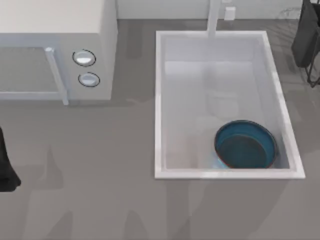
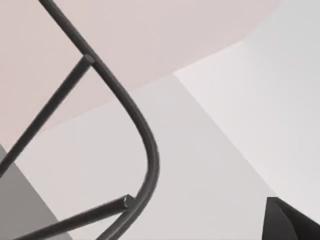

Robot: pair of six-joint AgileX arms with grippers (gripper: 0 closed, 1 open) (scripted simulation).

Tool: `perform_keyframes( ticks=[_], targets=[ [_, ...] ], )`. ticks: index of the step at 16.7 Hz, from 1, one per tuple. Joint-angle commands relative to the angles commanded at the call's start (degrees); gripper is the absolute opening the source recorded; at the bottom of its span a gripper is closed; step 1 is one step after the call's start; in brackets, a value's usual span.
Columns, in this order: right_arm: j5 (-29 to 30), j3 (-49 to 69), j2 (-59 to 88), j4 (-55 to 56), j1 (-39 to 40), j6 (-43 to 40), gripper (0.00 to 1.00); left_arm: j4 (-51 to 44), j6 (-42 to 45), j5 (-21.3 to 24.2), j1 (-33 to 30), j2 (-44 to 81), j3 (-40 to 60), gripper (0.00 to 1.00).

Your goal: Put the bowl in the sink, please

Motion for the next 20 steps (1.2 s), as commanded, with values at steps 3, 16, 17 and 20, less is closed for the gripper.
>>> perform_keyframes(
  ticks=[3, 16, 17, 20],
  targets=[
    [0.29, -6.65, -5.04, 12.88, 9.35, 0.4, 0.0, 0.0, 0.0, 0.0, 0.0, 0.0, 0.0, 1.0],
    [-6.85, -33.27, -13.27, 38.76, 48.66, -0.52, 0.0, 0.0, 0.0, 0.0, 0.0, 0.0, 0.0, 1.0],
    [-6.92, -33.47, -13.3, 38.86, 48.95, -0.54, 0.0, 0.0, 0.0, 0.0, 0.0, 0.0, 0.0, 1.0],
    [-6.92, -33.47, -13.3, 38.86, 48.95, -0.54, 0.0, 0.0, 0.0, 0.0, 0.0, 0.0, 0.0, 1.0]
  ],
)
